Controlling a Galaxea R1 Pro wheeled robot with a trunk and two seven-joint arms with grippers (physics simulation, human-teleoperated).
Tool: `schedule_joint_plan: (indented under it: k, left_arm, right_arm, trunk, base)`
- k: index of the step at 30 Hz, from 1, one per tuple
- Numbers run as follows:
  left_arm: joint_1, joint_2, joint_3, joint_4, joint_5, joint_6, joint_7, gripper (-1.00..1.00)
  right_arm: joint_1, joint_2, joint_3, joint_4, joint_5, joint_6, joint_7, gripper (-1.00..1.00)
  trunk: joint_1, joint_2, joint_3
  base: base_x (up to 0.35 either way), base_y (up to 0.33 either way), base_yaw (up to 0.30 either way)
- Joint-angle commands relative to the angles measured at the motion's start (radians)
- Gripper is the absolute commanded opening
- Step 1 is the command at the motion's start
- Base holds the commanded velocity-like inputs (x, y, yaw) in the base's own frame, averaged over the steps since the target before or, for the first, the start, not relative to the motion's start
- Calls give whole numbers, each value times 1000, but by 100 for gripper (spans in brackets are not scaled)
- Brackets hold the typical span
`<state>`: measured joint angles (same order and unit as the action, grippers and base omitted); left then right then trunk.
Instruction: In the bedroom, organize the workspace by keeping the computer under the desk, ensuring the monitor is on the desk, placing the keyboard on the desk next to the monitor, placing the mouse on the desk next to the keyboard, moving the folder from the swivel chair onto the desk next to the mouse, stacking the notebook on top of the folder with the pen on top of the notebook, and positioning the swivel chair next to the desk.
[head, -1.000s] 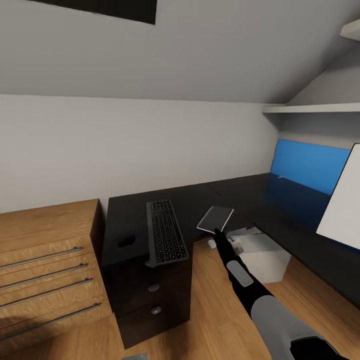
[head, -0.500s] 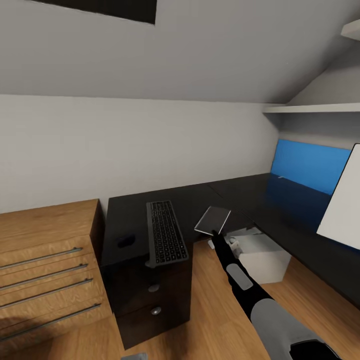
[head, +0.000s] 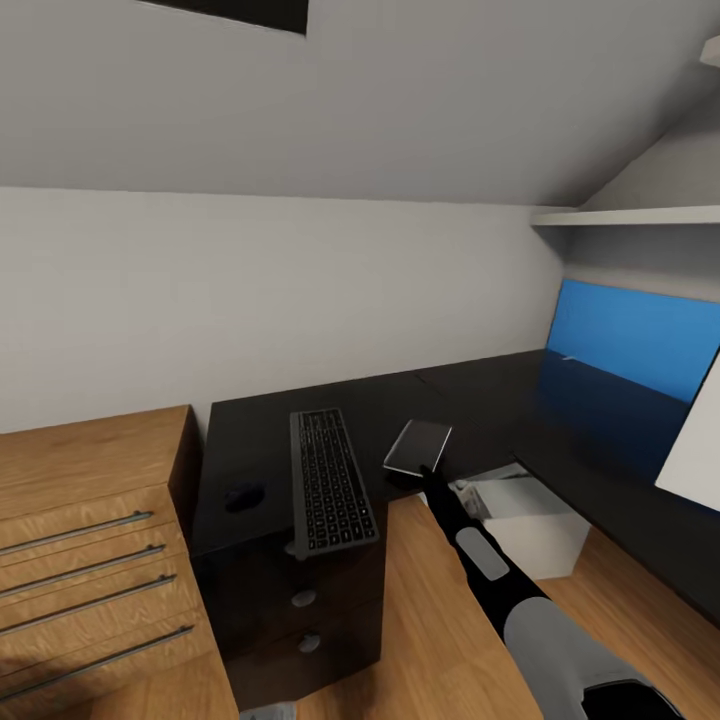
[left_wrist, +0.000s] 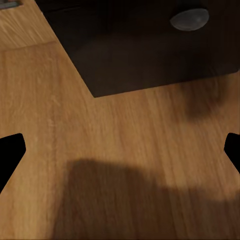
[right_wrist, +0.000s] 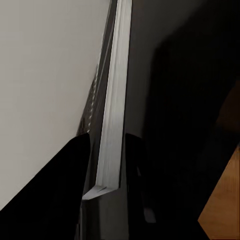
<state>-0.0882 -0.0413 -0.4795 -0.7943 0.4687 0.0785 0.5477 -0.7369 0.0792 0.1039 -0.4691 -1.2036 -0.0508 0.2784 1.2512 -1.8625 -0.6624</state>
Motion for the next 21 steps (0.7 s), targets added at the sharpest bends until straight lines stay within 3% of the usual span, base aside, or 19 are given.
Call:
schedule_joint_plan:
  k: [1,12,21]
  left_arm:
    - [-1,1,-3,-2,4,4,7,100]
    - [-1,1,-2,-69,5,7,10,100]
    - [-1,1,-2,-87,5,6,11,100]
  right_arm:
    - [-1,-2,6,1,-11,-1,-1,-100]
    - [-1,-23,-22,1,-13,48,-16,-100]
    - [-1,-31,-114,1,-12,148,-18,-100]
  trunk:
    - [0,-1,-1]
    - [4,-8,-4]
    - [38,-71,-32]
  base:
    - [24,0,0]
    - [6,0,0]
    - [0,0,0]
